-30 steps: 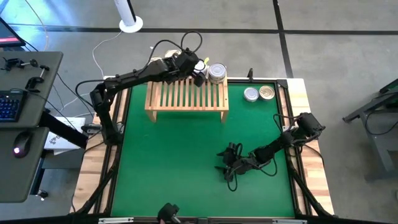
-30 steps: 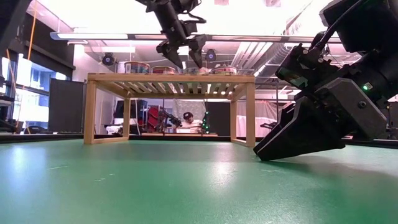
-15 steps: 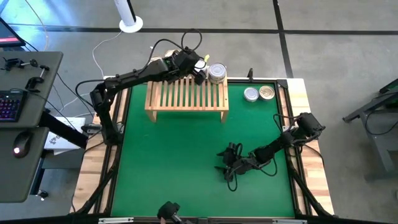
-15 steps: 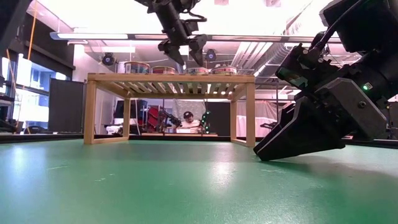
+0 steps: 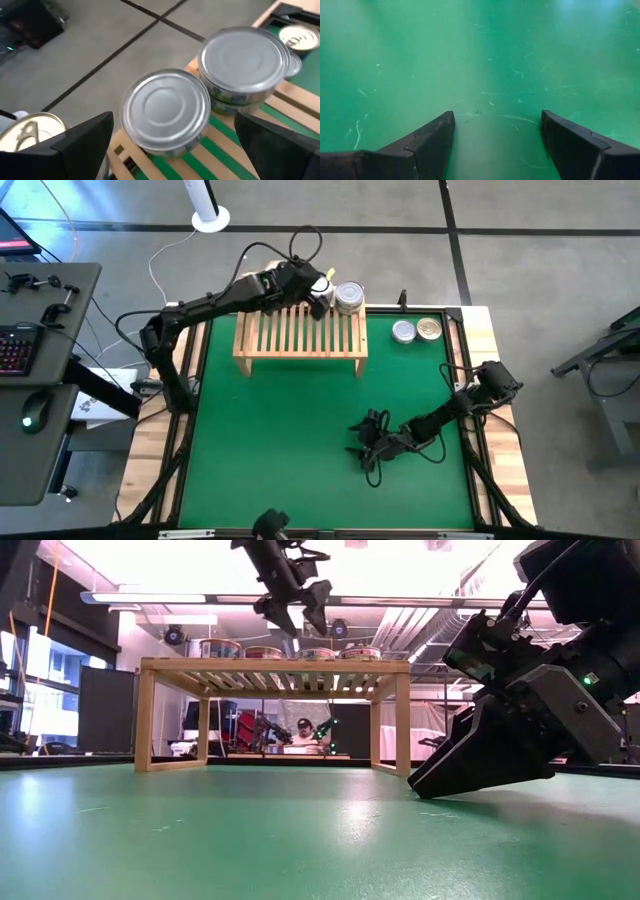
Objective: Stack canned seafood by type on shelf
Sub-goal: Stack the green white tuna can on top of the left green white tuna can on the shelf
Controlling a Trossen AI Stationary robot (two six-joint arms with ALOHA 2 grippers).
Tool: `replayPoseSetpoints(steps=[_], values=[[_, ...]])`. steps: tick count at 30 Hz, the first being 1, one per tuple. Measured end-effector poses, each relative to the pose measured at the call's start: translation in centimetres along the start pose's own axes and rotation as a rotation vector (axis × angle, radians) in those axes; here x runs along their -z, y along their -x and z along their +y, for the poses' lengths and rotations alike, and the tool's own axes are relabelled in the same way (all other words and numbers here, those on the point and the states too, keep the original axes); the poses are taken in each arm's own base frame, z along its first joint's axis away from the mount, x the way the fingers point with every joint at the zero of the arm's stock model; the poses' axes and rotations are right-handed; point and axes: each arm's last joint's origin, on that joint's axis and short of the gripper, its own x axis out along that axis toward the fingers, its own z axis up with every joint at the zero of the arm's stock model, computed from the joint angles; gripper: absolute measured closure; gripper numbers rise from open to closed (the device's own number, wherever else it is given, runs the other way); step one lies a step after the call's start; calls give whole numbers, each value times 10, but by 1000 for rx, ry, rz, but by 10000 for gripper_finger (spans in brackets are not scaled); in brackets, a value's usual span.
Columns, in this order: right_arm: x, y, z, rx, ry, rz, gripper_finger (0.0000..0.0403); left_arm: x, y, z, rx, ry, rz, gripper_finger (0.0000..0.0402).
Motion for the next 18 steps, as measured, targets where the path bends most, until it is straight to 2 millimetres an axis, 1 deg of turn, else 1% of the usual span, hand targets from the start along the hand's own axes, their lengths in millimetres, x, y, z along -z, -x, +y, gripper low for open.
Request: replayPoseSetpoints(steps=[5,13,18], values=[[0,0,0,0,0,0,112,4,-7,6,43,-38,49,2],[0,0,0,0,0,-1,112,4,-11,15,-8,-61,45,2],[0,0,0,2,0,-2,112,4,-15,17,-52,-61,46,2]])
